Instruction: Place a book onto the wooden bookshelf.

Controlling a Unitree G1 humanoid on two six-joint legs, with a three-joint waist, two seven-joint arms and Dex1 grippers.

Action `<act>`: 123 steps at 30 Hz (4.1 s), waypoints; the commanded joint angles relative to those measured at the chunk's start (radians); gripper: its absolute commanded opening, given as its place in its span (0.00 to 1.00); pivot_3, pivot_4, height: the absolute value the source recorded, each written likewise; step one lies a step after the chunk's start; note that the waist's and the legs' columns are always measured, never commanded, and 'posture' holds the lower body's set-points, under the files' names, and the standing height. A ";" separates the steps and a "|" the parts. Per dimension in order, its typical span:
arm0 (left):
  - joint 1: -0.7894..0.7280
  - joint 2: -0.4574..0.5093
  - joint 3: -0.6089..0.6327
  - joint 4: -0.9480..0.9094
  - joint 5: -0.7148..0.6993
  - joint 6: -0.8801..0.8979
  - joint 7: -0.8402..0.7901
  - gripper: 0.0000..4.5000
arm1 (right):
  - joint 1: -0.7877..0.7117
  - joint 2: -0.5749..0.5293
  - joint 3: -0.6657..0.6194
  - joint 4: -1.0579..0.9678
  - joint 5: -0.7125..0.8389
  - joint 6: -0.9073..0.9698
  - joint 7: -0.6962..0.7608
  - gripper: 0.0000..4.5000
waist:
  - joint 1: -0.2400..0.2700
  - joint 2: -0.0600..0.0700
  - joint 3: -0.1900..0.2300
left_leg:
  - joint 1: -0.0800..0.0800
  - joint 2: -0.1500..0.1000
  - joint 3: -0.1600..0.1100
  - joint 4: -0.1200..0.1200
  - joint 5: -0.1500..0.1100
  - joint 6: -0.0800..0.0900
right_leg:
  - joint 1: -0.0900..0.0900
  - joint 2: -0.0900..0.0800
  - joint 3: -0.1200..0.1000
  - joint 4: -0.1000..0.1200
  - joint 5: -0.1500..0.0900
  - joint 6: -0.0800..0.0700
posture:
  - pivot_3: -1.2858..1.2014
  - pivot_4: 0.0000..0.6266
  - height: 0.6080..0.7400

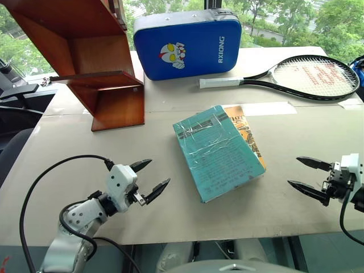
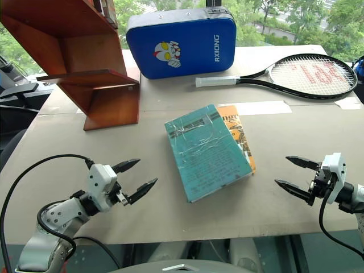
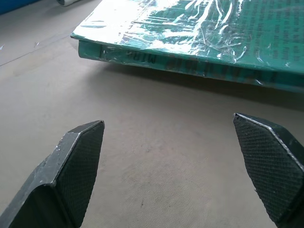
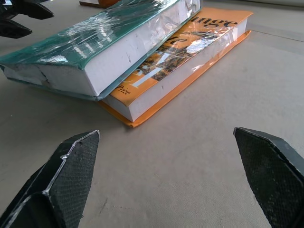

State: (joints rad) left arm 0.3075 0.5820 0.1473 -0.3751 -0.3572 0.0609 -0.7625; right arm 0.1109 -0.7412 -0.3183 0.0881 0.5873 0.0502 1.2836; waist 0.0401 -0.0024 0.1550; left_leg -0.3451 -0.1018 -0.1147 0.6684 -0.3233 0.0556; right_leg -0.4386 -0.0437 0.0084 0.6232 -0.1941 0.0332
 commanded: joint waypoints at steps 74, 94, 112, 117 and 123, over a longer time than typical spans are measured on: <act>-1.075 0.317 -0.307 -0.108 -0.052 0.454 0.345 0.02 | -0.223 -0.100 -0.198 -0.308 0.359 0.390 -0.092 1.00 | -0.006 -0.002 -0.009 | 0.001 0.000 0.002 0.006 0.000 -0.003 | 0.003 0.002 0.002 0.002 0.003 -0.003 | 0.52 0.24 1.00; -0.683 0.680 0.028 -0.162 0.692 0.415 0.204 0.02 | -0.752 0.016 0.004 0.004 0.298 0.416 -0.071 1.00 | -0.025 -0.008 -0.004 | -0.008 0.001 0.003 0.001 0.000 -0.002 | -0.010 0.002 0.002 0.003 0.003 -0.003 | 0.52 0.24 1.00; -0.674 0.781 0.012 0.066 0.818 0.368 0.055 0.02 | -0.767 0.068 0.020 -0.051 0.249 0.470 -0.206 1.00 | -0.029 -0.006 -0.002 | -0.011 0.001 -0.001 0.002 0.000 -0.002 | -0.012 0.001 -0.002 0.003 0.003 -0.004 | 0.52 0.24 1.00; -0.591 0.788 0.072 0.074 0.847 0.399 0.022 0.02 | -0.748 0.061 0.010 -0.060 0.248 0.472 -0.205 1.00 | -0.037 -0.006 -0.002 | -0.011 0.001 0.000 0.002 0.000 -0.002 | -0.012 0.001 -0.002 0.003 0.003 -0.004 | 0.52 0.24 1.00; -0.560 0.751 0.087 0.024 0.850 0.461 0.003 0.09 | -0.741 0.065 0.013 -0.081 0.248 0.471 -0.208 1.00 | -0.058 -0.005 -0.002 | -0.011 0.001 0.000 0.002 0.000 -0.002 | -0.012 0.002 -0.001 0.004 0.003 -0.004 | 0.52 0.24 1.00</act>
State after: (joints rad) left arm -0.2583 1.3332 0.1894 -0.3401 0.4675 0.4848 -0.7561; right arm -0.6225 -0.6629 -0.2753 0.0517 0.8228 0.5243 1.0805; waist -0.0179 -0.0078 0.1529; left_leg -0.3558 -0.1011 -0.1145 0.6700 -0.3228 0.0537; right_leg -0.4511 -0.0420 0.0077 0.6273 -0.1914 0.0297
